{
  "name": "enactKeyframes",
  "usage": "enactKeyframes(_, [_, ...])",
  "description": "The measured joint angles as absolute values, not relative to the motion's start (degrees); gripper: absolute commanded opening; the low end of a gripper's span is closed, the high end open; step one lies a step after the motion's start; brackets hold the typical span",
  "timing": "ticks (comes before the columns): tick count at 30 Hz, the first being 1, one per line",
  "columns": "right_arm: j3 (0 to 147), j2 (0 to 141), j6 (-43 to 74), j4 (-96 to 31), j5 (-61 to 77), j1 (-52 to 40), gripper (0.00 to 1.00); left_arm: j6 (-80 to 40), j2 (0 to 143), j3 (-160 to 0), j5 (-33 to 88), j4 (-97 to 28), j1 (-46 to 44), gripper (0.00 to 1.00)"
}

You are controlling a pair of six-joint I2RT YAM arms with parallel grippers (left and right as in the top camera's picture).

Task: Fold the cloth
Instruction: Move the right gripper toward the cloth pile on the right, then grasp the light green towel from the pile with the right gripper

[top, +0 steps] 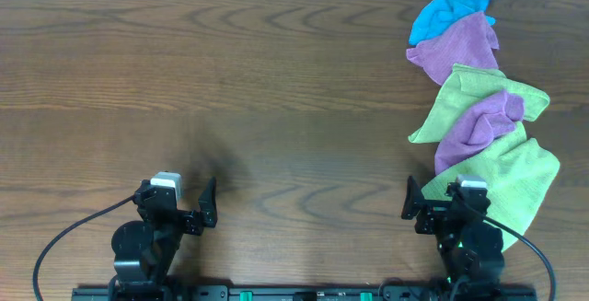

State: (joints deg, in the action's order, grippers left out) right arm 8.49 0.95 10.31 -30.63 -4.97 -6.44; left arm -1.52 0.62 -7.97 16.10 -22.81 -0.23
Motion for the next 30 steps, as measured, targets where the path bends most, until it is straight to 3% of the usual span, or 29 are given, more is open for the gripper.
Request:
enactKeyframes(14, [8.5,1.0,11.2,-28.8,-5.0,-6.4,0.99,-1.5,0.6,-8.0,16.1,-22.8,-0.2,0.95])
enactKeyframes(25, [8.5,0.8,35.0,-22.8,-8.2,-6.4,0.99,-1.5,0.6,-8.0,16.1,-22.8,-0.2,0.95])
enactKeyframes(30, [8.5,1.0,37.6,-15.7,-12.8,-6.4,0.99,-1.5,0.6,-8.0,16.1,-22.8,-0.2,0.95])
